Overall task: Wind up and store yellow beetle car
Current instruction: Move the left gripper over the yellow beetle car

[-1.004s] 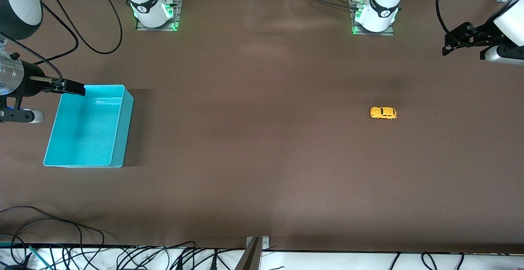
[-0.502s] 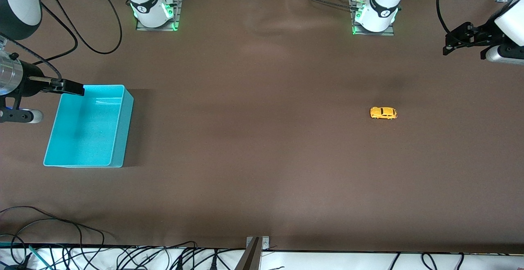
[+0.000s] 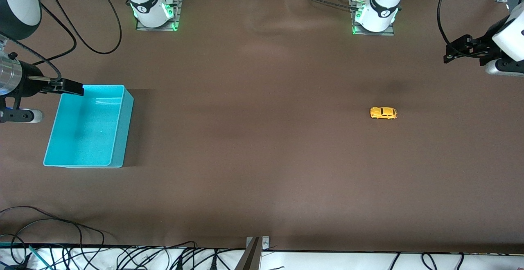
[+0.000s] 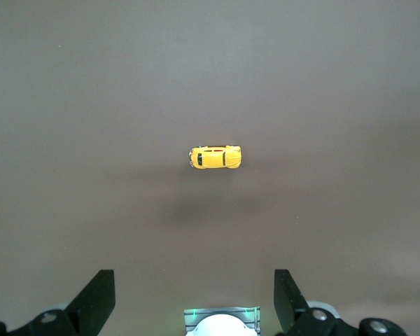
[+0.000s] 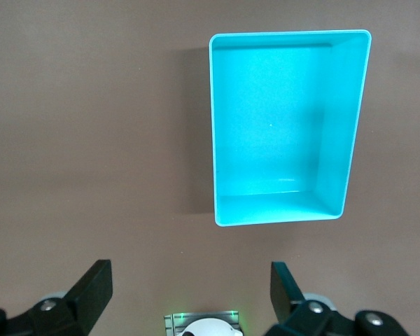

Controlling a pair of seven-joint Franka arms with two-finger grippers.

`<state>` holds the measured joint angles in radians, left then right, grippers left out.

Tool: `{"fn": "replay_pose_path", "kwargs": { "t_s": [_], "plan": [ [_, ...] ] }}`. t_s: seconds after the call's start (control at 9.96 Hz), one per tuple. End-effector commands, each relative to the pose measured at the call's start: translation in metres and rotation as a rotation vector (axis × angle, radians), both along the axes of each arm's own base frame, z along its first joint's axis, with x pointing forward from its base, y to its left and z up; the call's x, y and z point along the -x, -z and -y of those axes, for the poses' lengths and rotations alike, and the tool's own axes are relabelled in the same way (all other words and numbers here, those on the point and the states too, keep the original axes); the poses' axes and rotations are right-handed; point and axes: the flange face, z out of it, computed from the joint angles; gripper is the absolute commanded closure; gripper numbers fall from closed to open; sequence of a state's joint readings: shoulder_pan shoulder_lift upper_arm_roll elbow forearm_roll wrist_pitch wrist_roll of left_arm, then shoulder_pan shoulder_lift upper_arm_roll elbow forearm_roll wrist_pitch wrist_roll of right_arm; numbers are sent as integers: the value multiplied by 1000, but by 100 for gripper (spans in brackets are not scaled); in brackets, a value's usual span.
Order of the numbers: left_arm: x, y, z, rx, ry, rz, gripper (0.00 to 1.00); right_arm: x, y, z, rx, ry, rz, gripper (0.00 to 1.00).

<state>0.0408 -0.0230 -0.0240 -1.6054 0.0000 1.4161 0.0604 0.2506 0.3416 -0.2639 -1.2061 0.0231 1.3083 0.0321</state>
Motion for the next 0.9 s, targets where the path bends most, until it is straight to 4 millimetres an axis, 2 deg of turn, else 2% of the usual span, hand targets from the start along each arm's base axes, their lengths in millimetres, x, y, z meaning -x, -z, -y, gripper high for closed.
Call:
{"fn": "replay_pose_path", "kwargs": {
  "t_s": [0.0, 0.2, 0.4, 0.6, 0.8],
  "plan": [
    [-4, 15, -14, -23, -21, 5, 0, 7, -6, 5, -2, -13, 3, 0],
    [-5, 31, -14, -23, -17, 8, 0, 7, -6, 5, -2, -13, 3, 0],
    [-8, 77, -15, -24, -15, 41, 0, 6, -5, 5, -5, -28, 0, 0],
    [-6, 109, -14, -25, -11, 86, 0, 7, -5, 4, -5, -30, -1, 0],
    [5, 148, -14, -25, -7, 112, 0, 7, -4, 5, -5, -28, -3, 0]
  ]
}}
